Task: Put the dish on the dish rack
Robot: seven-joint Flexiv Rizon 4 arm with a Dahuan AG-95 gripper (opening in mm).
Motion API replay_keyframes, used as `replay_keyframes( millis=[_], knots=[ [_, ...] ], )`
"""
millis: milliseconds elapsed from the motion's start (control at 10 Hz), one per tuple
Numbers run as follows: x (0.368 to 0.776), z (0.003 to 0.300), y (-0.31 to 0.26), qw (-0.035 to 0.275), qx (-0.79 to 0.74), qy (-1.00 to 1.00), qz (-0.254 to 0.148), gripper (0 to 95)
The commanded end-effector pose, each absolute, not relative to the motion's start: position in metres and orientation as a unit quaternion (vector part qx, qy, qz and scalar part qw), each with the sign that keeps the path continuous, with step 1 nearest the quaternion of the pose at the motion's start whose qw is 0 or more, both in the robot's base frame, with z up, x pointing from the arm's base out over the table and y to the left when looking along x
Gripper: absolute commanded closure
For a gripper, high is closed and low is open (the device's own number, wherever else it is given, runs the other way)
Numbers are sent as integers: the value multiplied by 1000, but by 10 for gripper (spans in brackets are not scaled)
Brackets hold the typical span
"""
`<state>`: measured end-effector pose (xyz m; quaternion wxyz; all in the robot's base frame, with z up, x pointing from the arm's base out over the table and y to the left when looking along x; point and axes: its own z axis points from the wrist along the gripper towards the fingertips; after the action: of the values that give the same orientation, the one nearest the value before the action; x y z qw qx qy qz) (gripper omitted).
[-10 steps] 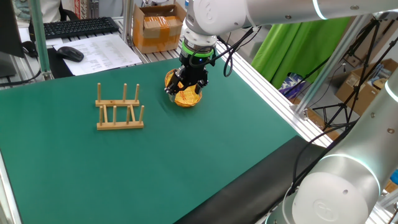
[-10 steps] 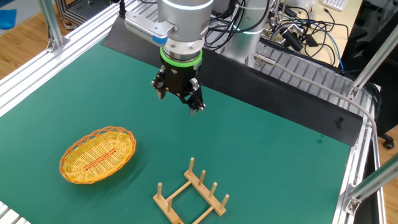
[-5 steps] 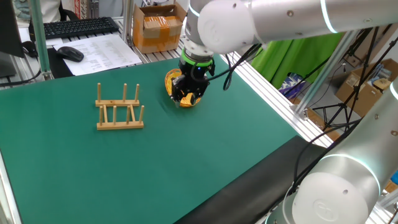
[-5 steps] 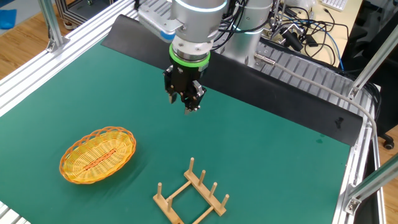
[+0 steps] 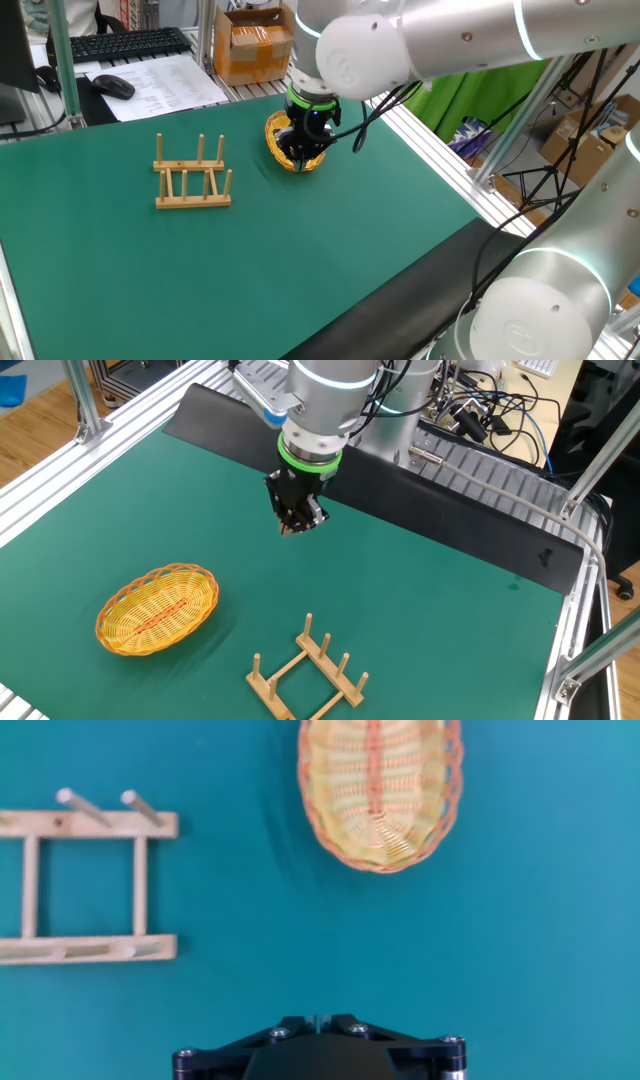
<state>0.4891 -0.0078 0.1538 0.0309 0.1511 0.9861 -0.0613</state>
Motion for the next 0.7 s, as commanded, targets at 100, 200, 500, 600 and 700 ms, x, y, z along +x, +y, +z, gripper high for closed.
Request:
replay_keyframes(
  millis=[100,200,500,600,700],
  knots=[
    [492,151,-15,18,139,989,-54,950],
    [493,151,-18,13,141,989,-46,950],
    [504,159,-21,16,148,988,-27,950],
    [507,162,-23,17,145,989,-27,950],
    [513,166,-25,17,143,989,-27,950]
  ],
)
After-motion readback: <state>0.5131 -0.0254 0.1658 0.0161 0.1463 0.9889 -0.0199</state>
